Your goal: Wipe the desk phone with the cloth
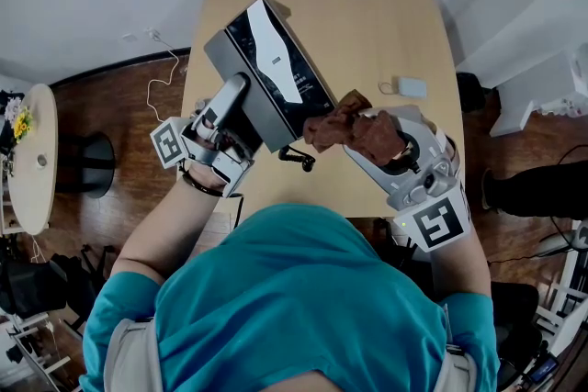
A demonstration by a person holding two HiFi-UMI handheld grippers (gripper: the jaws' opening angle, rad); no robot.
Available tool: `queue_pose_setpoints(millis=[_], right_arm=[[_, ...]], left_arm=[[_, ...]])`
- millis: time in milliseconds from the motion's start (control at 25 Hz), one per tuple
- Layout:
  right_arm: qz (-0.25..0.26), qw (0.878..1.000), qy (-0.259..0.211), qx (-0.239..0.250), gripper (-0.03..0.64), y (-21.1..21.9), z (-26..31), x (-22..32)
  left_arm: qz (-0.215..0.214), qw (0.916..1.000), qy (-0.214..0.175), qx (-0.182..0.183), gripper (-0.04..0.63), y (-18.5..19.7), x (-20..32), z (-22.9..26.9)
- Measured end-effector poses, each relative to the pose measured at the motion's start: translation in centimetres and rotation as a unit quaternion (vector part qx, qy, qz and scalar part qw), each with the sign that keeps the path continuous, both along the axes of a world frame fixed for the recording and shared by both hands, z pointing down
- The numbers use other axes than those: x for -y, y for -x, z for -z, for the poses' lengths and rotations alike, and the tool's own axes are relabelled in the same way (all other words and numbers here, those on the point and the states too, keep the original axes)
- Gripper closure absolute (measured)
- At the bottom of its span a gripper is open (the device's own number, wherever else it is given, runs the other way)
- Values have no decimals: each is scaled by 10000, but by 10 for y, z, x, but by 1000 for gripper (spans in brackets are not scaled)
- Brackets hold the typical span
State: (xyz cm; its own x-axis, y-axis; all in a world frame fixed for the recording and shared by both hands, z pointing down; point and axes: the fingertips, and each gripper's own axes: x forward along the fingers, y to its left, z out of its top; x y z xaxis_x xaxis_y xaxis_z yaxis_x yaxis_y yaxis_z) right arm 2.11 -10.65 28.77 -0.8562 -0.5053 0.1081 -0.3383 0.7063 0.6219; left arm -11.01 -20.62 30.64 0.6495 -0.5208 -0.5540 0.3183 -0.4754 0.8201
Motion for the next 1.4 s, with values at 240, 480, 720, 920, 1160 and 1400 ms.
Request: queue_pose_setpoints(millis=[240, 480, 720, 920, 1160, 1400], right_arm=[[-14, 10000, 14, 4, 482, 0, 1, 0], [-13, 10000, 23, 8, 482, 0, 0, 0], [0, 10000, 40, -11, 482, -4, -5, -11], [-171, 9969, 612, 466, 482, -22, -15, -10], [-676, 9775, 1516, 1305, 482, -65, -43, 9], [-1057, 9655, 1976, 1328, 482, -104, -81, 7]], left_arm=[[-8, 10000, -14, -3, 430, 0, 0, 1], [-6, 10000, -7, 3, 430, 0, 1, 0], [19, 9999, -40, 99, 430, -4, -8, -4], [-93, 9982, 76, 585, 430, -14, -6, -35], [-407, 9844, 509, 1636, 430, -38, 6, -128], [-786, 9613, 1015, 2437, 430, -61, 17, -237]])
